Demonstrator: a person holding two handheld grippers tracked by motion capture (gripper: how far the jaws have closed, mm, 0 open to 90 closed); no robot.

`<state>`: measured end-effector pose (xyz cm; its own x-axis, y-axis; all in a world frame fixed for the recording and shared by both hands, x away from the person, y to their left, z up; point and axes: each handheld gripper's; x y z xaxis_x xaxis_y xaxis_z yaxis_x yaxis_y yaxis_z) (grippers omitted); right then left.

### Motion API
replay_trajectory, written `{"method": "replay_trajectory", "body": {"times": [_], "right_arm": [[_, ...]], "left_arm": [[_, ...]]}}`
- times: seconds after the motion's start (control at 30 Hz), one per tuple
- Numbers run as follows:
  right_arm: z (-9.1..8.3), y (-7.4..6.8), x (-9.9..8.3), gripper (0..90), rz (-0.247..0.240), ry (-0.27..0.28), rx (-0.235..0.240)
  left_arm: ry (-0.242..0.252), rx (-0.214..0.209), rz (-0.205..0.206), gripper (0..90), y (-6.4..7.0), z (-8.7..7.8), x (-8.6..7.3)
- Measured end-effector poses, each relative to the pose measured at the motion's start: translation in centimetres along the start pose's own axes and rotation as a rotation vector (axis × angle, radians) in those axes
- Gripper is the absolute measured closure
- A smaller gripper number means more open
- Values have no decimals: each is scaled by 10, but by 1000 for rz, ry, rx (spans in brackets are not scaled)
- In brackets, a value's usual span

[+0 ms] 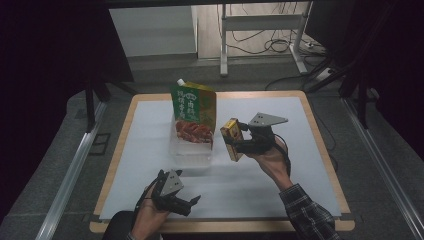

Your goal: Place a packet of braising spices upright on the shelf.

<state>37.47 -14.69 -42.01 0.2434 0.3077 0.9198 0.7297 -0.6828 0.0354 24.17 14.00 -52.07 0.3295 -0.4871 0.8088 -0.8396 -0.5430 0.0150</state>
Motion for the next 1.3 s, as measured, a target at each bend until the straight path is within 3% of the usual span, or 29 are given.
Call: {"method": "replay_trajectory", "body": {"times": [0.67, 1.3], "right_arm": [[37, -22, 17, 325, 11, 88, 46], [75, -47, 18, 325, 8, 137, 77]], "left_arm": [[15, -6, -9, 0, -2, -1, -1], [14, -15, -3, 0, -2, 0, 0]]}}
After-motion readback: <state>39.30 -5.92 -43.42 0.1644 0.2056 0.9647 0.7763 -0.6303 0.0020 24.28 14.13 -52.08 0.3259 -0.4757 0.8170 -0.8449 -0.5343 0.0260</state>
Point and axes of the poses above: each handheld gripper's, and its own axes: z roughly forward along the jaws, x roughly out of its top, y roughly to its right, and after that the axes turned 10 degrees about -x, right-handed
